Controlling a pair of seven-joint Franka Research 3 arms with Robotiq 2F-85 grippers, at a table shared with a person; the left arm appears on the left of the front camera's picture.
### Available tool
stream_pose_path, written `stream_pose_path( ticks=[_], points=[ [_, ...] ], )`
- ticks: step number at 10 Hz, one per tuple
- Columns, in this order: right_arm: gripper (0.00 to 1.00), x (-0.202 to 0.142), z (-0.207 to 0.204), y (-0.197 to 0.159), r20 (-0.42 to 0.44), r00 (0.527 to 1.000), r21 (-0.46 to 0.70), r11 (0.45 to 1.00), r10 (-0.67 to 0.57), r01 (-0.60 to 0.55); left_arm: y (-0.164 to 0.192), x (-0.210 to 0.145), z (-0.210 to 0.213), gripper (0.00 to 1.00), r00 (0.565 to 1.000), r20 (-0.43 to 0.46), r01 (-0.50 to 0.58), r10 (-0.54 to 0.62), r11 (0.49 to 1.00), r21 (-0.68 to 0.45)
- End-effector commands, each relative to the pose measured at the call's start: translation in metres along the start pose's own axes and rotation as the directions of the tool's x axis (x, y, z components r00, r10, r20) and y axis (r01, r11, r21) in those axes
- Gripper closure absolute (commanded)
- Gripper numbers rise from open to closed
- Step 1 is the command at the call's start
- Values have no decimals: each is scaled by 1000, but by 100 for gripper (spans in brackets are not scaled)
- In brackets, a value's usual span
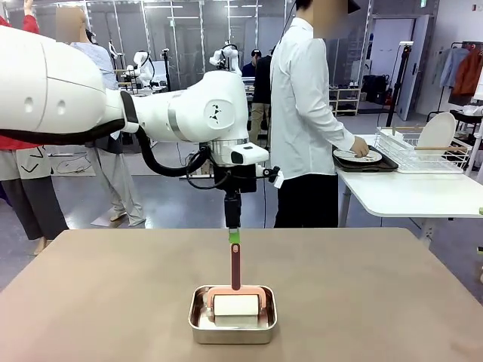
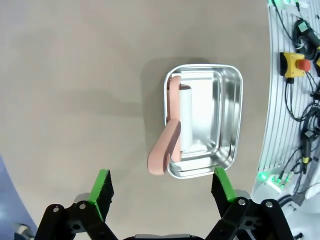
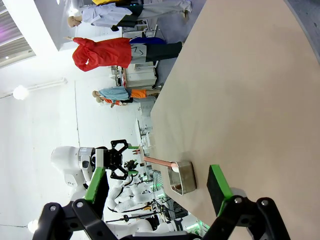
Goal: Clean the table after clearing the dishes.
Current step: When the right (or left) Handle tray is removed, use the right hand (or left hand) to clean the right (or left) side of the table with the Lint Roller.
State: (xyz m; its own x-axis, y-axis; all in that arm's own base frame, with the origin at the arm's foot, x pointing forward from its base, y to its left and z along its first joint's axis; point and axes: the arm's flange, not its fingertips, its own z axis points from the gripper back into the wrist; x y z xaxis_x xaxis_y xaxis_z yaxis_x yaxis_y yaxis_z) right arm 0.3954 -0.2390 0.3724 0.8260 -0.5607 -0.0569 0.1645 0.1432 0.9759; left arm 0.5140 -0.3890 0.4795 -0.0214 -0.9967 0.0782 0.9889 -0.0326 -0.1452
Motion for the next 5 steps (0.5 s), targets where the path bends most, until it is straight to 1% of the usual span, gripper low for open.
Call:
stream_pose_path(
  ticks=[1,3,5],
  points=[
    [0,-3,1,1,-10,1000,1,1000,20,-19,7,6,0,0,1000,-26,-9,9,1000,-14],
    [0,-3,1,1,-10,1000,1,1000,20,-19,11,8,-12,0,1000,-23,-8,7,998,-57],
    [0,-3,1,1,-10,1000,1,1000,20,-19,15,9,-26,0,999,-46,8,-14,994,-112]
  ],
)
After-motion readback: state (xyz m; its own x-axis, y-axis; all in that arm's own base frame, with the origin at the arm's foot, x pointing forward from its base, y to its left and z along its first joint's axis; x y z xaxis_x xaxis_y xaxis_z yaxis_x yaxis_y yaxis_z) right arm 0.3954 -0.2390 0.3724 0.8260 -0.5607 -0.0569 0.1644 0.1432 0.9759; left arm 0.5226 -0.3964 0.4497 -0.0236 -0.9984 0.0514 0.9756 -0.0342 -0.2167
